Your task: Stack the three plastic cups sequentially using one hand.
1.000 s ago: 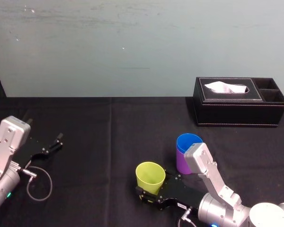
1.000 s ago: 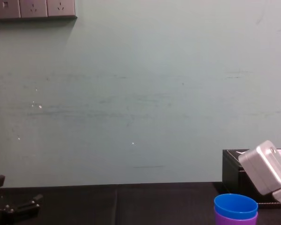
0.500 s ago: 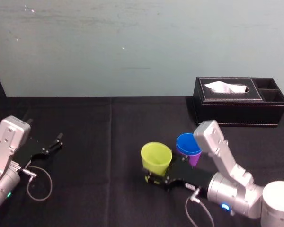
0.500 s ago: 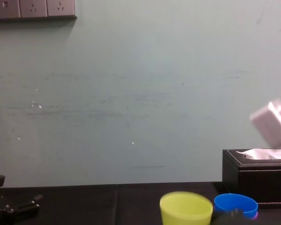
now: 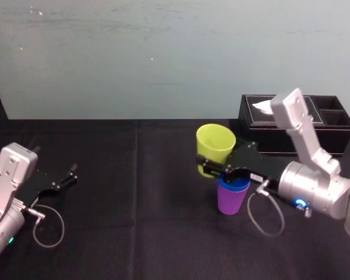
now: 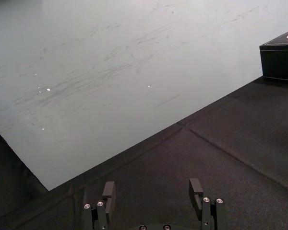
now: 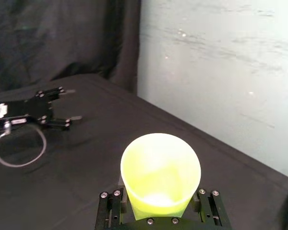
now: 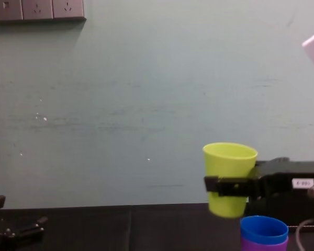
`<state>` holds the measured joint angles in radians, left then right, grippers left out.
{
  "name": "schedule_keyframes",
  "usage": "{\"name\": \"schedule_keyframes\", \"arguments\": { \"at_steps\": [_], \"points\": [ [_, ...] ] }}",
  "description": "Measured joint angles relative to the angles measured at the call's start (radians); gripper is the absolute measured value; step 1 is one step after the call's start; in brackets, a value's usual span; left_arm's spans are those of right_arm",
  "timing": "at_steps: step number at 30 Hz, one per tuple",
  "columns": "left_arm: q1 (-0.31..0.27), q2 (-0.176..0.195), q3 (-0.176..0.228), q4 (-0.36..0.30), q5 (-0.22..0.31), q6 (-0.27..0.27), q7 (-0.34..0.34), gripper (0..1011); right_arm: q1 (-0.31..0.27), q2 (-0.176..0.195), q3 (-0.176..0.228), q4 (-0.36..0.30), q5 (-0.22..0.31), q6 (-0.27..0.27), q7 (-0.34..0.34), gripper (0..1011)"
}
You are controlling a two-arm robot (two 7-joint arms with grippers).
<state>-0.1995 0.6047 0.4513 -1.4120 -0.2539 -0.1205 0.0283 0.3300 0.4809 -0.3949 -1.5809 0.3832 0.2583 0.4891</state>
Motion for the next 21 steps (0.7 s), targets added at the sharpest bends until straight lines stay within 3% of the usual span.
{"name": "schedule_keyframes", "arguments": {
  "at_steps": [13,21],
  "points": [
    [0.000,0.000,0.000,0.000,0.000,0.000,0.000,1000,0.016,0.065,0.023,0.023,0.054,0.008,0.012,717],
    [0.000,0.000,0.000,0.000,0.000,0.000,0.000,1000,0.008,0.092,0.016,0.039,0.069,0.007,0.013,718]
  ]
}}
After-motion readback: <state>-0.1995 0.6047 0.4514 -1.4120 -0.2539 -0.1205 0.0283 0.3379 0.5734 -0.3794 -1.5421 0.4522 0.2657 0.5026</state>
